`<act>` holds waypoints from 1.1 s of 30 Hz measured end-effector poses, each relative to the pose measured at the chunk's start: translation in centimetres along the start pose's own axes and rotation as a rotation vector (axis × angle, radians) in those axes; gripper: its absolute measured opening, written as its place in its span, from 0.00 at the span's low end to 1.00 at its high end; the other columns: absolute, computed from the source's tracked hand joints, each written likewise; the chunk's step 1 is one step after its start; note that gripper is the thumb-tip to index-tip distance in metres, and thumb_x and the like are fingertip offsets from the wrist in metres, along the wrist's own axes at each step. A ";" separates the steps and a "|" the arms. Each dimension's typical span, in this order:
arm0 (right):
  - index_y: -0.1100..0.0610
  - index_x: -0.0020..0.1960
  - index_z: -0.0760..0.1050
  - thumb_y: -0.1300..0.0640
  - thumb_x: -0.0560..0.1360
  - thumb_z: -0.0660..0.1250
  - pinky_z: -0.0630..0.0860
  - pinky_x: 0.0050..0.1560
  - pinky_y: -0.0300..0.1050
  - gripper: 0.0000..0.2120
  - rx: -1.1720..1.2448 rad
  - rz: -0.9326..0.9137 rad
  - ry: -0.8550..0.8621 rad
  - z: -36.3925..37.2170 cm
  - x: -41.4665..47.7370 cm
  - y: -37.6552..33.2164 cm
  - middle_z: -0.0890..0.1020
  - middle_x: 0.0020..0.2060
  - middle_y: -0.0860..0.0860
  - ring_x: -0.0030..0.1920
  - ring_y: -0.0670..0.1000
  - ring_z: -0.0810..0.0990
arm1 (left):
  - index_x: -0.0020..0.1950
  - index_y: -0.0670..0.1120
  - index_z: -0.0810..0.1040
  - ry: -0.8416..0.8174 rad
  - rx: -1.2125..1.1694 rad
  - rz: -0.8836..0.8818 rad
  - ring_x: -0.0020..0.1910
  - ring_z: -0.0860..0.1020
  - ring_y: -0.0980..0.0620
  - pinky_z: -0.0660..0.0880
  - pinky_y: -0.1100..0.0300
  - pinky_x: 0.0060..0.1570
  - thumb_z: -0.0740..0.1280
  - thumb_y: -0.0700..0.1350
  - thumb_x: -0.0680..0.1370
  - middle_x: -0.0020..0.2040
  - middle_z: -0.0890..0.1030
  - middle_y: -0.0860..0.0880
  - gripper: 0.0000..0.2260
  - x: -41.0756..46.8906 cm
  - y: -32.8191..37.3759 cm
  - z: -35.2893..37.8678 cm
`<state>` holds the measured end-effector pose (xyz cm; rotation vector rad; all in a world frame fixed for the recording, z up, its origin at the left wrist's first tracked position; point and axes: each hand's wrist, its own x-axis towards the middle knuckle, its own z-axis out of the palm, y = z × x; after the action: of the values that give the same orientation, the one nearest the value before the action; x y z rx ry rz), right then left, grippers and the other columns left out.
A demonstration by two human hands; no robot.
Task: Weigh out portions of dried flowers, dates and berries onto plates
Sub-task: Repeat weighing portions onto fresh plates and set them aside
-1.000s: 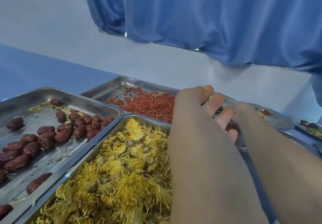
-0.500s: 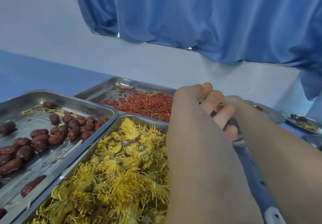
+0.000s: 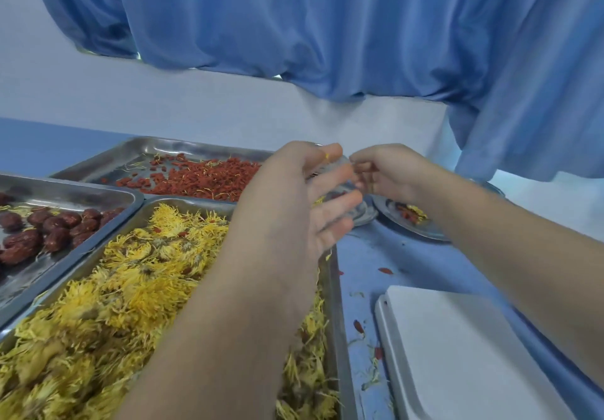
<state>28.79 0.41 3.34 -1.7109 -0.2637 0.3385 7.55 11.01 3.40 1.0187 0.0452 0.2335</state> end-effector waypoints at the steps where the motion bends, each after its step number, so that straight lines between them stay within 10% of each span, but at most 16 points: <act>1: 0.60 0.47 0.73 0.62 0.75 0.65 0.75 0.31 0.41 0.02 0.015 -0.014 0.000 -0.8 -1.7 -0.2 0.77 0.29 0.52 0.28 0.49 0.76 | 0.57 0.50 0.81 -0.078 0.050 -0.016 0.49 0.85 0.50 0.77 0.55 0.48 0.58 0.50 0.80 0.52 0.86 0.51 0.14 -0.2 0.3 -0.3; 7: 0.58 0.45 0.76 0.64 0.75 0.66 0.76 0.30 0.40 0.02 0.001 -0.108 0.075 -5.1 -13.0 -0.2 0.78 0.33 0.52 0.28 0.49 0.77 | 0.58 0.48 0.81 -0.083 0.203 -0.053 0.50 0.84 0.47 0.75 0.51 0.54 0.59 0.50 0.79 0.52 0.86 0.49 0.14 -1.4 0.5 0.1; 12: 0.52 0.45 0.78 0.60 0.74 0.66 0.70 0.38 0.29 0.04 -0.650 -0.444 0.411 -8.9 -21.1 3.2 0.79 0.37 0.42 0.36 0.38 0.76 | 0.57 0.49 0.81 -0.055 0.294 -0.094 0.51 0.84 0.47 0.74 0.52 0.48 0.59 0.49 0.80 0.53 0.85 0.49 0.13 -1.9 -0.5 0.8; 19: 0.55 0.52 0.79 0.50 0.74 0.66 0.74 0.50 0.53 0.11 -1.335 -0.308 0.492 -13.5 -26.2 9.6 0.79 0.48 0.53 0.50 0.59 0.77 | 0.57 0.49 0.81 -0.076 0.431 -0.090 0.50 0.85 0.48 0.75 0.53 0.46 0.61 0.50 0.79 0.53 0.85 0.50 0.12 -2.2 -1.7 1.2; 33: 0.50 0.39 0.67 0.61 0.71 0.63 0.65 0.31 0.43 0.08 -1.318 -0.166 0.494 -13.2 -26.5 9.5 0.77 0.36 0.50 0.35 0.53 0.73 | 0.57 0.48 0.81 -0.062 0.513 -0.075 0.49 0.85 0.48 0.75 0.53 0.45 0.61 0.49 0.80 0.53 0.85 0.50 0.12 -2.1 -2.2 1.4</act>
<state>8.91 -22.88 -2.03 -2.9485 -0.2714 -0.5292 6.11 8.30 2.07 1.5310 0.0895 0.1223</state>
